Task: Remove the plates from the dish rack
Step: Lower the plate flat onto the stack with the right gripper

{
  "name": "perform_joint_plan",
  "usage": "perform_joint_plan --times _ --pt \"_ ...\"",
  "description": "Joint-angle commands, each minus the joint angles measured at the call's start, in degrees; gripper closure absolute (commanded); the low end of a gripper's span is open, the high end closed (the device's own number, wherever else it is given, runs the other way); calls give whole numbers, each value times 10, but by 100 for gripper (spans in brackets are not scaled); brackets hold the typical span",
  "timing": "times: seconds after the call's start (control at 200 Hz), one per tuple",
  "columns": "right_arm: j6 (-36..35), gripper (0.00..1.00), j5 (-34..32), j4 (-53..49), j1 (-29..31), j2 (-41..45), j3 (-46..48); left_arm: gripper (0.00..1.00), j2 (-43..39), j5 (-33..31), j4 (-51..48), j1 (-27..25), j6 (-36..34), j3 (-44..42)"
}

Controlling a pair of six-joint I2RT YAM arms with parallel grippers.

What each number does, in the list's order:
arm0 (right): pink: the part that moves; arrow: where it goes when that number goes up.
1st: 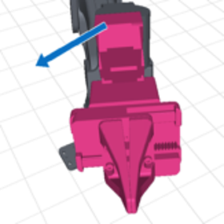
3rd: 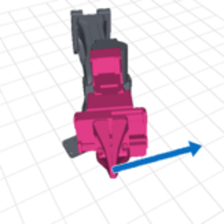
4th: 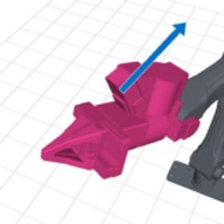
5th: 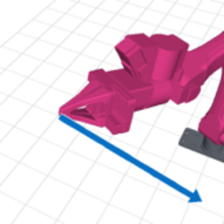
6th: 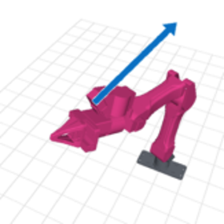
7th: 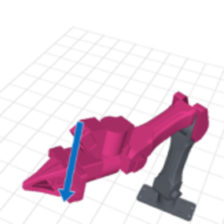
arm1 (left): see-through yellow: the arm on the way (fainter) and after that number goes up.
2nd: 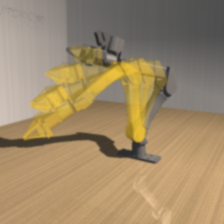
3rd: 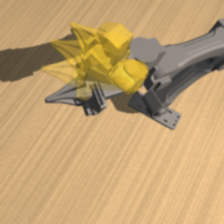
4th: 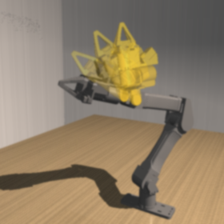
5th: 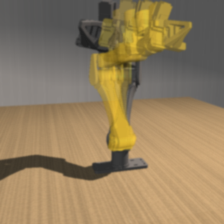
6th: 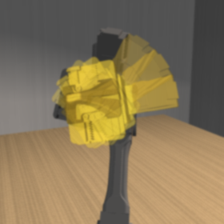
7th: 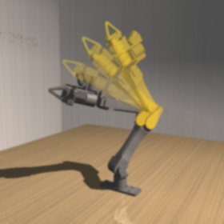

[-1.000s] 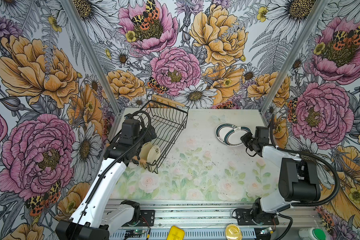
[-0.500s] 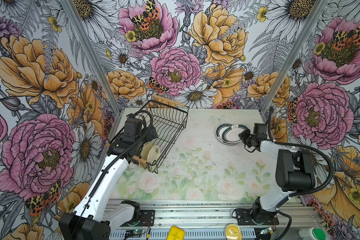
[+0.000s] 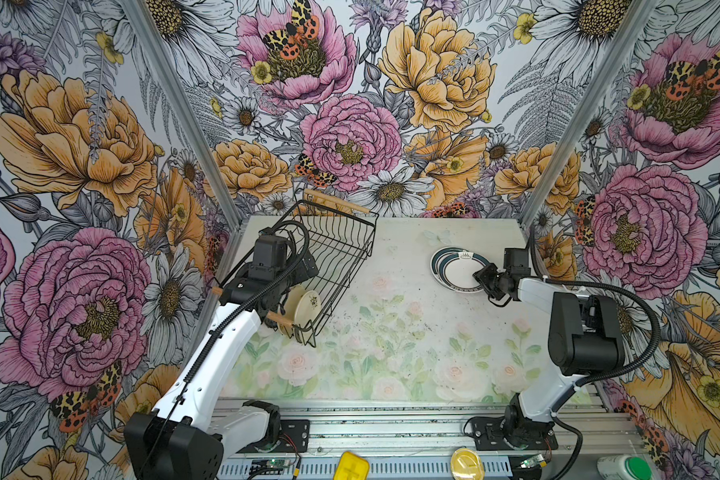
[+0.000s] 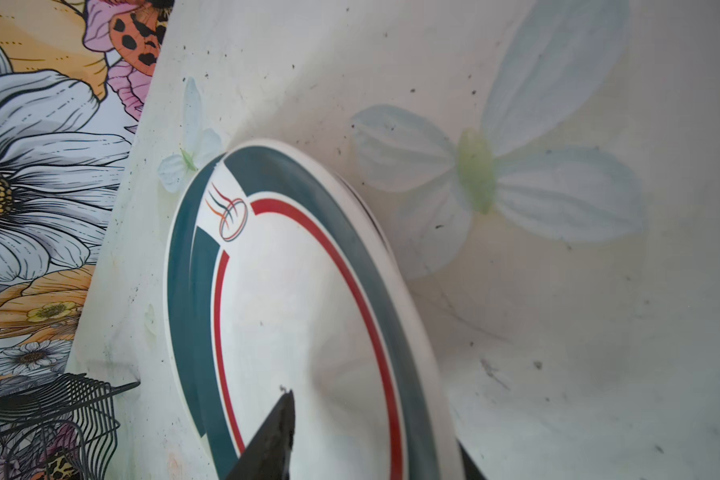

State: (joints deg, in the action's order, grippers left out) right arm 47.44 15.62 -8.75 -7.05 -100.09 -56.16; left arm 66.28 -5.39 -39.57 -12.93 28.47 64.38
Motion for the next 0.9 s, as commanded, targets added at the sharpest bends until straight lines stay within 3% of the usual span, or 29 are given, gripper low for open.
perform_joint_plan --times 0.0,0.275,0.51,0.891 --pt "-23 52 -29 -35 10 -7 -28 1 5 12 16 2 -5 13" --pt "-38 51 -48 -70 21 -14 -54 1 19 14 16 2 -4 14" --pt "-60 40 -81 -105 38 -41 -90 1 23 34 15 2 -7 15" --pt "-81 34 -115 -141 59 -66 -131 1 8 33 13 5 -16 13"
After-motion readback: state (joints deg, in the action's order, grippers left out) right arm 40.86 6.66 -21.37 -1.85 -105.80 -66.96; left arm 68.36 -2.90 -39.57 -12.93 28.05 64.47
